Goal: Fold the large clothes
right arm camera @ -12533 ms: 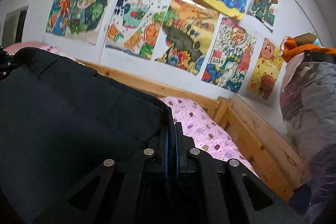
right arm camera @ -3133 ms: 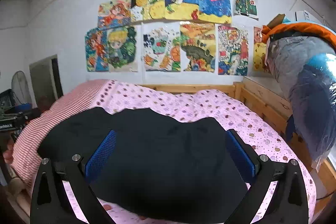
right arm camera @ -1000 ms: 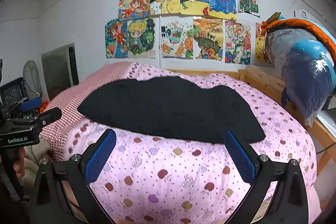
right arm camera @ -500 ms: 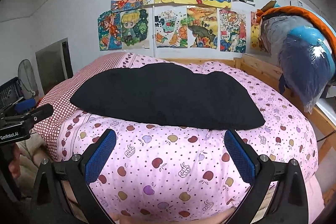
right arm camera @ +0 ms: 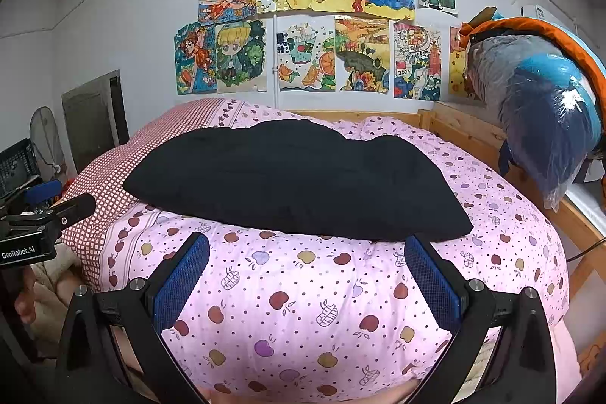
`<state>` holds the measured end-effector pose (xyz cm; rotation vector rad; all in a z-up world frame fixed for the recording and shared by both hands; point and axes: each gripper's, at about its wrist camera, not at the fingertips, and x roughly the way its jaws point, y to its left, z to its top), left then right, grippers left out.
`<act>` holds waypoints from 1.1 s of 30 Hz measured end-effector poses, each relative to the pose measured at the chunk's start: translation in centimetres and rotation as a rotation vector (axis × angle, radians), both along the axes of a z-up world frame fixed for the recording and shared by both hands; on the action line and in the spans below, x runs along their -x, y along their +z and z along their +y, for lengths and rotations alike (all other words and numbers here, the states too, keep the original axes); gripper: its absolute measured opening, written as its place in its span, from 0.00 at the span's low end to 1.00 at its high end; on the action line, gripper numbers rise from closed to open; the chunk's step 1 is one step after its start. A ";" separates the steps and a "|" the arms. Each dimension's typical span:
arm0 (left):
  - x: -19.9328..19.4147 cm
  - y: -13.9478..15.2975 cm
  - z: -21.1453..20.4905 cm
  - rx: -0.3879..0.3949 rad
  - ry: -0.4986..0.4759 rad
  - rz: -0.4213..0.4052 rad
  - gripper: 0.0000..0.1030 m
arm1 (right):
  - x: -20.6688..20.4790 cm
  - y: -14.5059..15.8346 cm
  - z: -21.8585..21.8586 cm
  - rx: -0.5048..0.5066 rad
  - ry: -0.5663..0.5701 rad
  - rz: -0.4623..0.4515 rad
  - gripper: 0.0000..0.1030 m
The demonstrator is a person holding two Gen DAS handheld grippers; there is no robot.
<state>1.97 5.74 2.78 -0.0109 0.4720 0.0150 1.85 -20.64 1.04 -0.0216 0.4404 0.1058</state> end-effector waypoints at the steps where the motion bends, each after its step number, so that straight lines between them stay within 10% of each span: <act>1: 0.0 0.0 0.0 0.000 0.000 0.000 1.00 | 0.0 0.1 0.0 0.000 -0.001 -0.001 0.98; 33: 0.2 0.2 0.0 -0.009 -0.002 -0.005 1.00 | 0.2 0.6 -0.1 -0.001 -0.004 -0.008 0.98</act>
